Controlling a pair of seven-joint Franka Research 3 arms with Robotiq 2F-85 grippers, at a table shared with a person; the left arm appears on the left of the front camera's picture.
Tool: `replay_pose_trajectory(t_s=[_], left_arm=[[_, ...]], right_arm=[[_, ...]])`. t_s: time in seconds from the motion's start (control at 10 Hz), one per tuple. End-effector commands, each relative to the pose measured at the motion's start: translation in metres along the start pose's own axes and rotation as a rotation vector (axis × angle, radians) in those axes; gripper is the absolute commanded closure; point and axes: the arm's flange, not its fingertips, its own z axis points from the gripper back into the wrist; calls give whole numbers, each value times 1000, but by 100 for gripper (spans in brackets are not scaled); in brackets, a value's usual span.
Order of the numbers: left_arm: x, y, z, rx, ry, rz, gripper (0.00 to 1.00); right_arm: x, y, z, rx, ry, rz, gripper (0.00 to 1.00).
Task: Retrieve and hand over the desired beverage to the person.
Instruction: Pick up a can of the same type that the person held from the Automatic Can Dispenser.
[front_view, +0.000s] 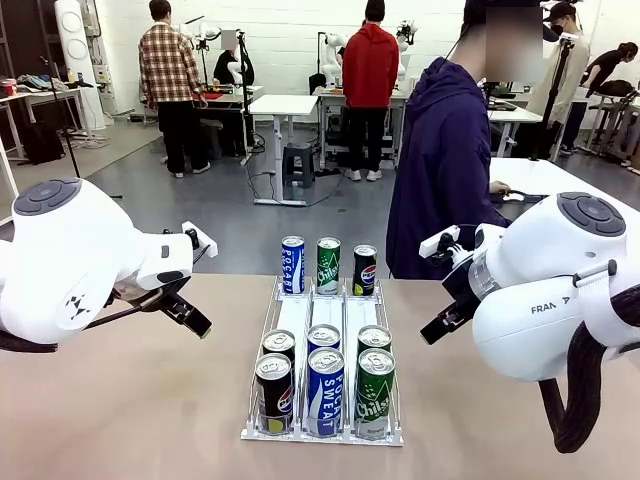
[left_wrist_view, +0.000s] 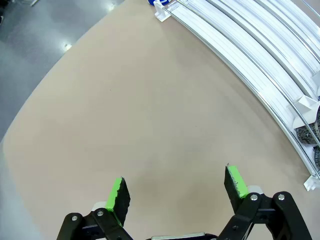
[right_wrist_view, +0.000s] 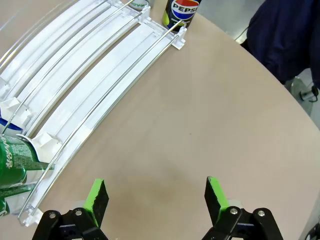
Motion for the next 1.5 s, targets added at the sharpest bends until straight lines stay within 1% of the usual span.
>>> replay_pose_trajectory(t_s=[0.0, 0.6, 0.7, 0.8, 0.9, 1.0, 1.1, 1.2, 1.3, 1.4], left_arm=[[0, 0, 0, 0, 0, 0, 0], [0, 0, 0, 0, 0, 0, 0], [-1, -7, 29, 7, -64, -57, 0], [2, -10, 61, 24, -97, -92, 0], [6, -14, 99, 40, -134, -135, 0], [9, -19, 140, 61, -173, -150, 0], [13, -23, 173, 85, -196, -168, 0], [14, -27, 199, 90, -206, -170, 0], [20, -32, 215, 101, -203, -182, 0], [17, -43, 232, 114, -179, -205, 0]], right_arm=[[0, 0, 0, 0, 0, 0, 0], [0, 0, 0, 0, 0, 0, 0], [-1, 13, 33, -8, -30, 43, 0], [4, 25, 73, -34, -63, 98, 0], [9, 27, 110, -62, -96, 127, 0], [20, 27, 148, -91, -113, 134, 0], [29, 26, 177, -98, -93, 149, 0], [35, 28, 200, -128, -70, 164, 0], [42, 23, 220, -150, -73, 165, 0], [45, 27, 234, -147, -77, 159, 0]])
